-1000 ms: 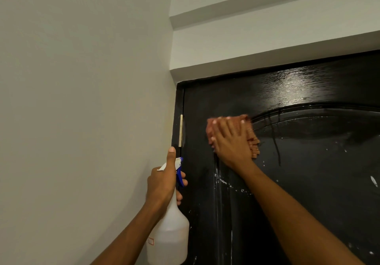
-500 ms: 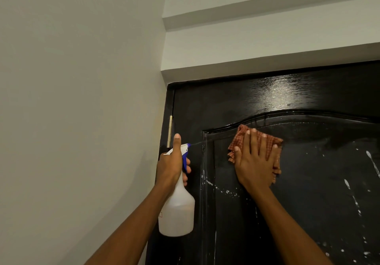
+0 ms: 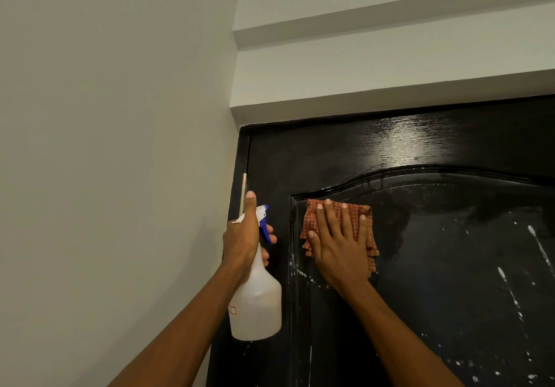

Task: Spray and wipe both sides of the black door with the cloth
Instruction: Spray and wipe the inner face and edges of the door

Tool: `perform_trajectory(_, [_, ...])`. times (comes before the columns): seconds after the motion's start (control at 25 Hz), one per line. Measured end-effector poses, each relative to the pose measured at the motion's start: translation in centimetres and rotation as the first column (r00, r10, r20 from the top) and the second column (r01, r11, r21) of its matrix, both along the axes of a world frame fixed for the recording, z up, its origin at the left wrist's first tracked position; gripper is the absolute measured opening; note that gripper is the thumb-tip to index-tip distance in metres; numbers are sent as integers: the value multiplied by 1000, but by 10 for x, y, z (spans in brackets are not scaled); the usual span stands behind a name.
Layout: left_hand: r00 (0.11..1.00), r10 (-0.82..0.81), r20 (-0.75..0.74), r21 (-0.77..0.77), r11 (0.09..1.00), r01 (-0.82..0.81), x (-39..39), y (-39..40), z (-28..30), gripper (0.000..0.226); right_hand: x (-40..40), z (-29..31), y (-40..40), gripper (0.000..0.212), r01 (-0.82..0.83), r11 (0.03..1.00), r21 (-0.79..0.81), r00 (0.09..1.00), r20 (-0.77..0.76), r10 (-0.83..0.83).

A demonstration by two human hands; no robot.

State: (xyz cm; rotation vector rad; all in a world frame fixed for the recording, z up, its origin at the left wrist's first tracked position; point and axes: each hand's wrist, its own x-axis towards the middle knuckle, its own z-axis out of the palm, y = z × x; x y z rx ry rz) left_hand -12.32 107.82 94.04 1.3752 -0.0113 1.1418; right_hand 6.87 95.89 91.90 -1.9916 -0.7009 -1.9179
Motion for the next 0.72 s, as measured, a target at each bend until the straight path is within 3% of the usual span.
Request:
perform_trajectory(0.16, [997,61,-49,15,998,-61,-5,8,-18,70,-18,38,30,67,-8,1000,-16,997,-74,7])
perform_trajectory(0.32, [992,95,-83,23,995,-94,-6,12,-34,71,-26,30,35,66,6,954,-300,997,-73,-29])
perform_trajectory(0.4, [989,107,-98,39,994,-103,-6,12,-37,73,-23,39,13,65,47,948,-313,999,10,-46])
perform_trajectory(0.52, [992,87,-88,57,995,-82,-7,14,-36,74,-11,47,-20,60,66,998,-18,997,38,-66])
perform_trajectory(0.64, [992,85,-93,73,994,-78,-11,18,-33,74,-9,44,-19,61,0,951,311,998,-55,18])
perform_trajectory(0.72, [992,92,-84,77,993,-86,-12,21,-32,72,-15,42,4,63,-46,940,337,995,-66,73])
